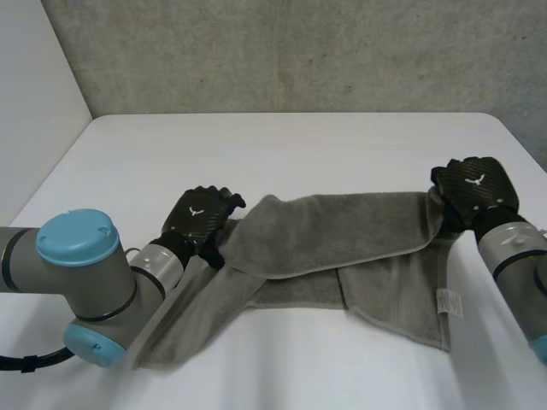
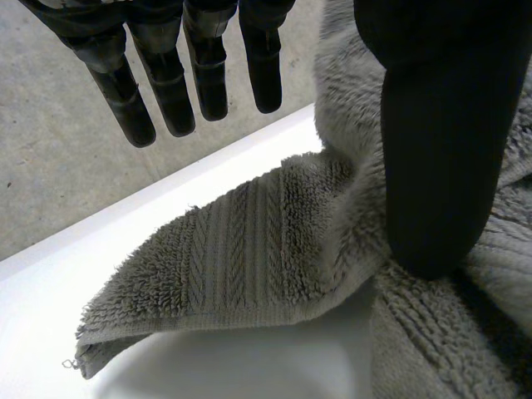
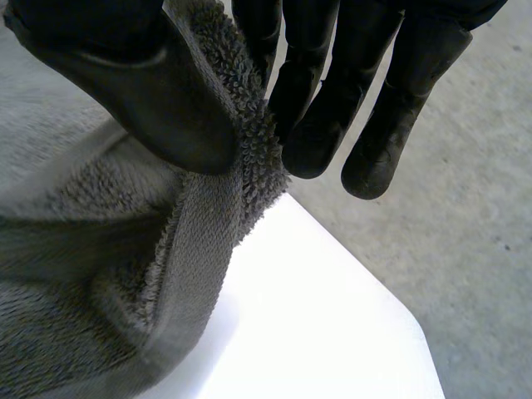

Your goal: Fold the towel.

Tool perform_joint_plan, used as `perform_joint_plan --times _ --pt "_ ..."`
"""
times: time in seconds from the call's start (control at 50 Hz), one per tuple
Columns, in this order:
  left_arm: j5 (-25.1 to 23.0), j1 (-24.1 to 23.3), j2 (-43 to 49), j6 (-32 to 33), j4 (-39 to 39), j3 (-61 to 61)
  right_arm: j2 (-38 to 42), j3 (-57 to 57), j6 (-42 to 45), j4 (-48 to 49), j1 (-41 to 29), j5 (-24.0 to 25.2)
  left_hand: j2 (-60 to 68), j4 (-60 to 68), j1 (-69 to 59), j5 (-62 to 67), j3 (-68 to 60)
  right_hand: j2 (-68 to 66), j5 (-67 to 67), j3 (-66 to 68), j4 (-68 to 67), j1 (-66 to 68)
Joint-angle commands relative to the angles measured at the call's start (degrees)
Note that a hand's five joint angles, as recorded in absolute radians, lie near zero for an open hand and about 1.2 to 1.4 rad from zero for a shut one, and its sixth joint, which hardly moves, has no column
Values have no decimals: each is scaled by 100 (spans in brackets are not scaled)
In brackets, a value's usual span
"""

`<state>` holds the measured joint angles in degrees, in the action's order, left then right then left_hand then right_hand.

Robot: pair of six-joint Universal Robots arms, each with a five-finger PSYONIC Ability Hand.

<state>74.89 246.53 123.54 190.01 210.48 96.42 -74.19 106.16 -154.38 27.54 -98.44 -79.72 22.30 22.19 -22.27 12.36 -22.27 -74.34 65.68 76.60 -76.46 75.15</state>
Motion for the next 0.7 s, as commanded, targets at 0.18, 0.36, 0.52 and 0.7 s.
perform_joint_plan --times 0.18,0.36,0.52,0.7 --pt "61 9 92 18 98 -106 124 -210 -101 -126 325 18 674 685 -678 668 -678 -566 432 340 -354 485" --pt "70 9 250 27 98 -212 194 -201 -101 -126 317 27 1331 1342 -1335 1325 -1334 -566 432 340 -354 485" --pt "61 9 461 255 98 -501 273 -210 -101 -126 290 18 2940 2951 -2944 2934 -2943 -566 432 340 -354 485" --pt "70 18 146 352 107 -642 185 -306 -75 -117 255 18 5770 5781 -5773 5764 -5773 -566 432 340 -354 485"
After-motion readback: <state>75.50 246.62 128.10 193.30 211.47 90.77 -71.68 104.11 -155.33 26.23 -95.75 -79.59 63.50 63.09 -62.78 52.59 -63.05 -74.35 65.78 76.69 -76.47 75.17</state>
